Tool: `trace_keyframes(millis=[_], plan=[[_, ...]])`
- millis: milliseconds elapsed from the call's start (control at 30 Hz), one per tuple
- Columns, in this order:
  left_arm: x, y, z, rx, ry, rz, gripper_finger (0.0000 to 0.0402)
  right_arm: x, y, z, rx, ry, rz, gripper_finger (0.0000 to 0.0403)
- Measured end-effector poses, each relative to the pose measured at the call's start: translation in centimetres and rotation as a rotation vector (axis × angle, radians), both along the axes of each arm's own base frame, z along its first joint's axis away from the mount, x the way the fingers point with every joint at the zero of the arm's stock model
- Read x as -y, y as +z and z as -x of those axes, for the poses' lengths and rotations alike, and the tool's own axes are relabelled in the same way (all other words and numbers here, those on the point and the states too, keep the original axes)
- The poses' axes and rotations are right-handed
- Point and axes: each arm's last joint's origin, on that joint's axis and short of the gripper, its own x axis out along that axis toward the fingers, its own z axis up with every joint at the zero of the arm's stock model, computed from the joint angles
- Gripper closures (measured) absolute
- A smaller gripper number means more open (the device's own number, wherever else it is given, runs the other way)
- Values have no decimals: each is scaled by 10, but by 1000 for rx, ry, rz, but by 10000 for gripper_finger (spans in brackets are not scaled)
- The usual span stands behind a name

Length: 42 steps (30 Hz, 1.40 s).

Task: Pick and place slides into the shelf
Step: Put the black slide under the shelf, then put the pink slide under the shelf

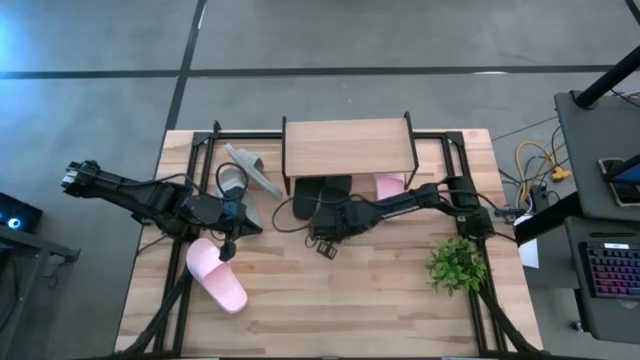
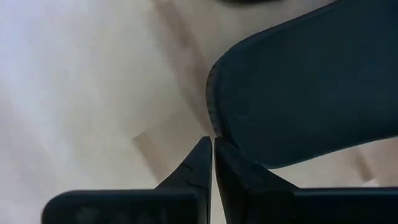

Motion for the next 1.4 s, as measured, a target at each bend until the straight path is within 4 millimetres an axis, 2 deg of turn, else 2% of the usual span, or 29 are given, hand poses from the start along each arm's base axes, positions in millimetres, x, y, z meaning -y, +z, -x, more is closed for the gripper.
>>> trace_keyframes(millis=[200, 333, 467, 567, 700, 767, 900, 1000, 1133, 1400], plan=[[1, -1, -2, -10, 7, 6, 402, 5, 7, -4, 23, -13, 8, 390], [2, -6, -8, -42, 11, 12, 402, -14, 25, -3, 78, 28, 1, 390], [5, -13, -14, -110, -15, 24, 402, -35, 50, 6, 146, 45, 14, 390], [4, -11, -13, -240, 133, 31, 402, -49, 72, 17, 219, 0, 69, 390], [11, -4, 1, -517, 323, -119, 402, -66, 97, 36, 302, -73, 132, 390], [18, 1, 2, -613, 347, -145, 402, -73, 103, 44, 310, -105, 131, 390], [35, 3, -4, -728, 402, -141, 402, -81, 103, 56, 265, -151, 127, 385], [50, 1, -7, -844, 461, -133, 402, -90, 100, 66, 183, -128, 109, 361], [78, -7, -12, -944, 487, -111, 402, -100, 99, 85, 56, -52, 160, 307], [125, -39, -32, -1215, 516, -78, 390, -118, 113, 126, -56, 109, 341, 198]])
